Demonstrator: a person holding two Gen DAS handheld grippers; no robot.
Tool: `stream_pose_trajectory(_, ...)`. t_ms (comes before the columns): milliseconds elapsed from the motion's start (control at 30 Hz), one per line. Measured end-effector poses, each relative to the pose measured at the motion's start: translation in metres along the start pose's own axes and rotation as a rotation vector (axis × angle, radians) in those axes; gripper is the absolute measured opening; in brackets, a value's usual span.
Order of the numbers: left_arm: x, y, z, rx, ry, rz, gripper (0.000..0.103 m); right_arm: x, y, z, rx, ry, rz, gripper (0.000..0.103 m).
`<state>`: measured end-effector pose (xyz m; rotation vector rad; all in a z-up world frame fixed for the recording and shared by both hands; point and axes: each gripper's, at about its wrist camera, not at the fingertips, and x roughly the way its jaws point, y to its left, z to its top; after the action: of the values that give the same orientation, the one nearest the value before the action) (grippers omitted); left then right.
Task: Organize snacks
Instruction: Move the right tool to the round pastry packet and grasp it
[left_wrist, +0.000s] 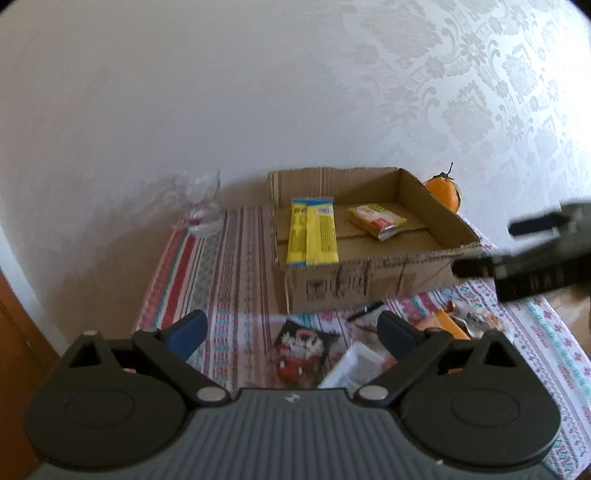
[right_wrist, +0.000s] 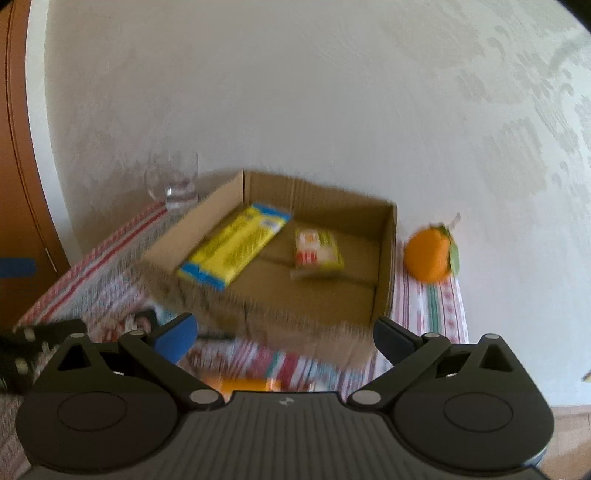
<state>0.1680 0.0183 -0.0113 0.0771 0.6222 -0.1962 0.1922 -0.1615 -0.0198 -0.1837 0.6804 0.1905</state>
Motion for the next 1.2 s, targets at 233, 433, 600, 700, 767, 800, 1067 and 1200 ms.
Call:
stream_pose_trajectory(233,-0.013,0.005,-0.022,-0.028,0.017,0.054,0.098,-0.009,0.026,-0.049,0.002,0.04,-0.003,0.103)
stream_pose_trajectory(433,-0.017,0.016,-0.033,-0.069,0.037,0.078,0.098,0.002,0.053,-0.061,-0.03,0.072,0.02,0.103)
stream_pose_trajectory(600,-0.016,0.026,-0.042,-0.092,0.057,0.097,0.098,0.014,0.069,-0.066,-0.057,0.087,0.021,0.103)
stream_pose_trajectory(700,-0.014,0.031,-0.044,-0.107,0.069,0.1,0.098,0.02,0.074,-0.067,-0.062,0.093,0.003,0.103)
stream_pose_trajectory(767,-0.012,0.033,-0.046,-0.115,0.074,0.098,0.098,0.023,0.076,-0.068,-0.068,0.092,-0.005,0.103)
stream_pose_trajectory(800,-0.012,0.034,-0.047,-0.117,0.077,0.096,0.098,0.024,0.077,-0.069,-0.068,0.091,-0.013,0.103)
stream_pose_trajectory(1067,-0.006,0.035,-0.049,-0.124,0.095,0.085,0.098,0.028,0.08,-0.069,-0.077,0.077,-0.023,0.096)
stream_pose_trajectory(1200,-0.004,0.035,-0.049,-0.13,0.102,0.081,0.098,0.025,0.084,-0.067,-0.107,0.073,-0.019,0.08)
